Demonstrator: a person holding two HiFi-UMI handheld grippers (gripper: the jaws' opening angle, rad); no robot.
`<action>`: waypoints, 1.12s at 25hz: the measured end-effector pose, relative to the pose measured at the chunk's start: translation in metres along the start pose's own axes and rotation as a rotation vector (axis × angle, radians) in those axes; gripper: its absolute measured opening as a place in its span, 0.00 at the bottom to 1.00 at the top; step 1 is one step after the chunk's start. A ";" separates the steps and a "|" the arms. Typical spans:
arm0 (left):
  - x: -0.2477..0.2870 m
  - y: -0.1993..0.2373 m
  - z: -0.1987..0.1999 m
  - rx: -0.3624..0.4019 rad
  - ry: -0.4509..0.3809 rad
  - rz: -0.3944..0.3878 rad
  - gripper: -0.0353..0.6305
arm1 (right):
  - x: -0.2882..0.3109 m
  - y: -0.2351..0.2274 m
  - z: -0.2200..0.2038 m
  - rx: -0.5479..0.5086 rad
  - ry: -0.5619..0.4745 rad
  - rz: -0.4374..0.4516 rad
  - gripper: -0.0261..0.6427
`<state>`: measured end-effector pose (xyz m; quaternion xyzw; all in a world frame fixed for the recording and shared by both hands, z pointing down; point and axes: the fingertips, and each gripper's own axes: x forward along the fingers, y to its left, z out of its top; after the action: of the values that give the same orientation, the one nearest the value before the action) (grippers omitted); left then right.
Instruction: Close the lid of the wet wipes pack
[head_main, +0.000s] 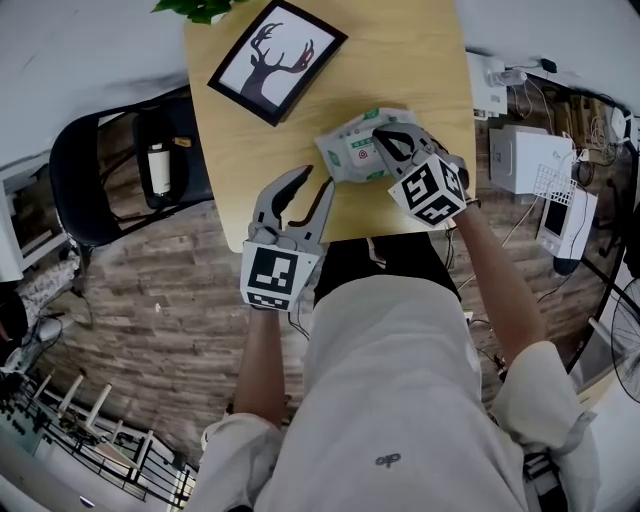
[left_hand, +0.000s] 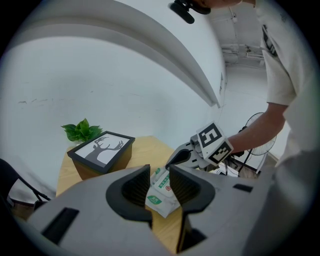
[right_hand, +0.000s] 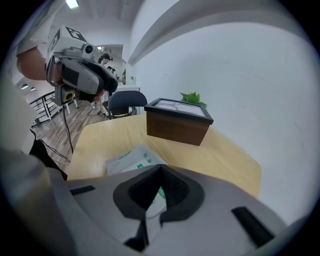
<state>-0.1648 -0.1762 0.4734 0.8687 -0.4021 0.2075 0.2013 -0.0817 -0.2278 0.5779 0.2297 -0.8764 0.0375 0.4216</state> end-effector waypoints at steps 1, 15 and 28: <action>0.000 -0.003 0.000 0.000 -0.001 0.000 0.23 | -0.007 0.001 0.000 0.011 -0.011 -0.006 0.04; -0.030 -0.079 0.019 0.043 -0.054 0.083 0.21 | -0.129 0.036 -0.003 0.134 -0.198 -0.060 0.04; -0.069 -0.193 0.019 0.026 -0.152 0.122 0.15 | -0.262 0.080 -0.029 0.175 -0.367 -0.110 0.04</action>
<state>-0.0510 -0.0291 0.3860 0.8584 -0.4658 0.1579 0.1461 0.0459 -0.0515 0.4087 0.3156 -0.9181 0.0478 0.2350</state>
